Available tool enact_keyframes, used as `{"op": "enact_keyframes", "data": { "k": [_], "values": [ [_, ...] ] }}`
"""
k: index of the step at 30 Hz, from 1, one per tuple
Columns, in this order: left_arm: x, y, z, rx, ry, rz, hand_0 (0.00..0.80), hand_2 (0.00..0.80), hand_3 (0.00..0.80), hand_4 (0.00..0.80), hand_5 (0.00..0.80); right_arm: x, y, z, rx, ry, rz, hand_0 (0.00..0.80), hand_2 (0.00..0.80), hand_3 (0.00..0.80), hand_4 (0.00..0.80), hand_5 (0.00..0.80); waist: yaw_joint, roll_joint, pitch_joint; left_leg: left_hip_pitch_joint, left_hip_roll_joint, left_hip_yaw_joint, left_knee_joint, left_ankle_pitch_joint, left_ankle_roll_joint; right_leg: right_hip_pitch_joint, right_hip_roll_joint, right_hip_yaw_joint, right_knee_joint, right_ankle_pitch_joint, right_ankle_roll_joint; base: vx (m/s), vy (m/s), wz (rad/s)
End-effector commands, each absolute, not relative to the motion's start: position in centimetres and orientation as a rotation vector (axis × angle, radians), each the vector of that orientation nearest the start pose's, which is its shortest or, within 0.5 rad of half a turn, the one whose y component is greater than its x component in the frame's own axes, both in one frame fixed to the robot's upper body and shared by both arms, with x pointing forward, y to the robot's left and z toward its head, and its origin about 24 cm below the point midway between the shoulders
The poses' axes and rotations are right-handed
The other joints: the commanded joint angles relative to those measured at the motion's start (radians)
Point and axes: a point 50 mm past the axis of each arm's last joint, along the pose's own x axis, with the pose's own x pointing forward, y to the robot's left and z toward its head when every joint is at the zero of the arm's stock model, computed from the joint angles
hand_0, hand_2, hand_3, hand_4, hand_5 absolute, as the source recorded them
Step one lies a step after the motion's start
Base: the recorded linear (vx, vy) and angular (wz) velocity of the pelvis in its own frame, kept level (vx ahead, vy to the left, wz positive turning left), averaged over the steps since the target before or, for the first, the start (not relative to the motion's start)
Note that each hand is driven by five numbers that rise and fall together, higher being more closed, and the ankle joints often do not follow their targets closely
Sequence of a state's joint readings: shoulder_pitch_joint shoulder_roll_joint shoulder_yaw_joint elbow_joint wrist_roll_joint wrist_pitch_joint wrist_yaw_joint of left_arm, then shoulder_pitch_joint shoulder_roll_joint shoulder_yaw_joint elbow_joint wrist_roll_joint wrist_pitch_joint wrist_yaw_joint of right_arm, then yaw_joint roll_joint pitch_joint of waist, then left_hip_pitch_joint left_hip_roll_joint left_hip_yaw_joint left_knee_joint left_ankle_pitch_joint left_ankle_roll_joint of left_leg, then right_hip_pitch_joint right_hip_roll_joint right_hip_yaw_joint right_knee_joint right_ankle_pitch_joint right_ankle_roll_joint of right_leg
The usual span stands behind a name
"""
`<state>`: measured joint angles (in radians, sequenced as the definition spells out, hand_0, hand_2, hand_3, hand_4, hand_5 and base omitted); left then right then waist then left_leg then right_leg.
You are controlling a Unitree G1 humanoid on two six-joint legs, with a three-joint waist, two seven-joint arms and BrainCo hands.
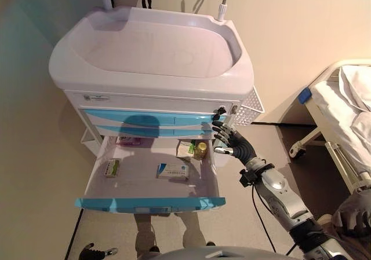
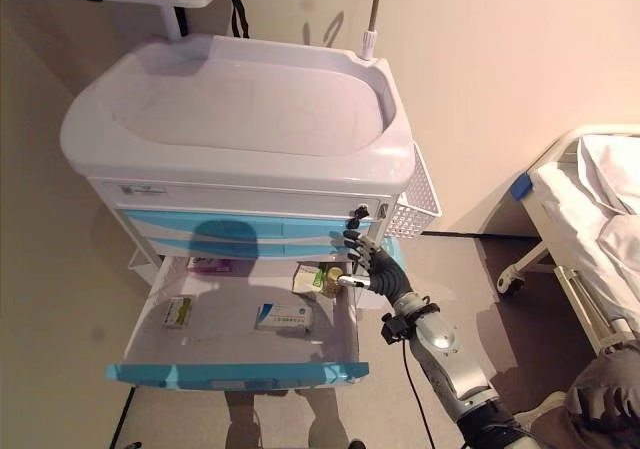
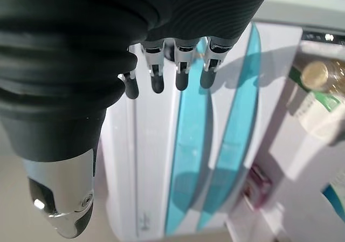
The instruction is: Open the drawer and pick up the medicine
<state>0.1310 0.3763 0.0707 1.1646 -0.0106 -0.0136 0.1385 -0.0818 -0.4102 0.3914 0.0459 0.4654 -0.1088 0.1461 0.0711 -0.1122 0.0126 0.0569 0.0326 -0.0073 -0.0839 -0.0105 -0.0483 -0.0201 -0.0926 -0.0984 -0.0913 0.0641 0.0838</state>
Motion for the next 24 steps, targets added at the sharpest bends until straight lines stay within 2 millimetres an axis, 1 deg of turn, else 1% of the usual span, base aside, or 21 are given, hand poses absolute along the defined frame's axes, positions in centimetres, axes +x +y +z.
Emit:
{"op": "enact_keyframes", "data": {
  "k": [1,3,5,6,8,9,13,14,17,21,23,24],
  "values": [
    [5.4,33.5,-12.9,0.461,1.237,0.466,0.0,0.0,0.0,0.0,0.0,26.4,-11.5,8.3,0.103,-0.161,0.563,0.0,0.0,0.0,0.0,0.0,0.026,-0.042,0.029,-0.103,-0.061,-0.083,0.007,0.047,0.046,-0.021,-0.028,-0.055,0.047,0.016,0.075,-0.034,-0.021,0.0],
    [5.6,33.7,-12.8,0.467,1.233,0.475,0.0,0.0,0.0,0.0,0.0,26.8,-10.9,9.0,0.093,-0.184,0.592,0.0,0.0,0.0,0.0,0.0,0.034,-0.051,0.053,-0.11,-0.061,-0.085,0.019,0.044,0.051,-0.029,-0.026,-0.048,0.054,0.014,0.072,-0.056,-0.028,-0.01],
    [6.3,34.1,-12.4,0.476,1.21,0.486,0.0,0.0,0.0,0.0,0.0,27.5,-9.8,10.2,0.084,-0.224,0.625,0.0,0.0,0.0,0.0,0.0,0.051,-0.062,0.099,-0.141,-0.066,-0.086,0.053,0.038,0.056,-0.05,-0.022,-0.038,0.068,0.015,0.067,-0.118,-0.037,-0.04],
    [6.3,34.1,-12.4,0.476,1.209,0.486,0.0,0.0,0.0,0.0,0.0,27.5,-9.8,10.2,0.084,-0.225,0.626,0.0,0.0,0.0,0.0,0.0,0.051,-0.063,0.1,-0.142,-0.067,-0.086,0.054,0.038,0.056,-0.051,-0.022,-0.038,0.069,0.015,0.067,-0.112,-0.035,-0.05],
    [7.2,34.9,-11.8,0.496,1.181,0.509,0.0,0.0,0.0,0.0,0.0,28.0,-8.8,11.2,0.086,-0.261,0.648,0.0,0.0,0.0,0.0,0.0,0.064,-0.076,0.144,-0.177,-0.072,-0.091,0.08,0.038,0.058,-0.078,-0.018,-0.036,0.086,0.017,0.062,-0.116,-0.043,-0.05],
    [7.3,34.9,-11.8,0.495,1.18,0.51,0.0,0.0,0.0,0.0,0.0,28.0,-8.8,11.3,0.086,-0.263,0.648,0.0,0.0,0.0,0.0,0.0,0.064,-0.077,0.145,-0.179,-0.072,-0.091,0.083,0.037,0.058,-0.08,-0.018,-0.035,0.087,0.016,0.062,-0.105,-0.04,-0.03],
    [8.5,36.2,-10.7,0.509,1.133,0.565,0.0,0.0,0.0,0.0,0.0,28.5,-7.5,12.4,0.084,-0.302,0.675,0.0,0.0,0.0,0.0,0.0,0.081,-0.098,0.2,-0.225,-0.072,-0.098,0.108,0.042,0.059,-0.121,-0.014,-0.037,0.111,0.02,0.058,-0.119,-0.047,0.0],
    [9.1,36.7,-10.2,0.514,1.109,0.591,0.0,0.0,0.0,0.0,0.0,28.7,-7.1,13.0,0.086,-0.322,0.686,0.0,0.0,0.0,0.0,0.0,0.086,-0.109,0.222,-0.244,-0.069,-0.099,0.117,0.044,0.058,-0.14,-0.009,-0.035,0.12,0.023,0.055,-0.112,-0.049,0.02],
    [9.5,37.0,-9.8,0.521,1.091,0.601,0.0,0.0,0.0,0.0,0.0,28.8,-6.8,13.4,0.08,-0.334,0.691,0.0,0.0,0.0,0.0,0.0,0.093,-0.118,0.241,-0.263,-0.069,-0.101,0.131,0.044,0.058,-0.157,-0.008,-0.039,0.134,0.021,0.052,-0.088,-0.034,0.01],
    [10.8,37.5,-9.1,0.536,1.047,0.616,0.0,0.0,0.0,0.0,0.0,29.2,-6.1,14.4,0.061,-0.371,0.703,0.0,0.0,0.0,0.0,0.0,0.102,-0.125,0.286,-0.309,-0.074,-0.109,0.17,0.044,0.058,-0.194,-0.011,-0.049,0.17,0.013,0.047,-0.097,-0.02,-0.01],
    [11.6,37.6,-8.7,0.543,1.021,0.618,0.0,0.0,0.0,0.0,0.0,29.7,-5.7,14.7,0.034,-0.382,0.698,0.0,0.0,0.0,0.0,0.0,0.108,-0.123,0.311,-0.349,-0.076,-0.116,0.209,0.04,0.056,-0.221,-0.018,-0.059,0.193,0.008,0.045,-0.107,-0.02,0.11],
    [11.6,37.6,-8.7,0.543,1.021,0.618,0.0,0.0,0.0,0.0,0.0,29.7,-5.7,14.7,0.034,-0.382,0.698,0.0,0.0,0.0,0.0,0.0,0.107,-0.123,0.31,-0.352,-0.076,-0.117,0.211,0.04,0.056,-0.222,-0.018,-0.059,0.194,0.007,0.045,-0.066,-0.018,0.21]
  ]
}}
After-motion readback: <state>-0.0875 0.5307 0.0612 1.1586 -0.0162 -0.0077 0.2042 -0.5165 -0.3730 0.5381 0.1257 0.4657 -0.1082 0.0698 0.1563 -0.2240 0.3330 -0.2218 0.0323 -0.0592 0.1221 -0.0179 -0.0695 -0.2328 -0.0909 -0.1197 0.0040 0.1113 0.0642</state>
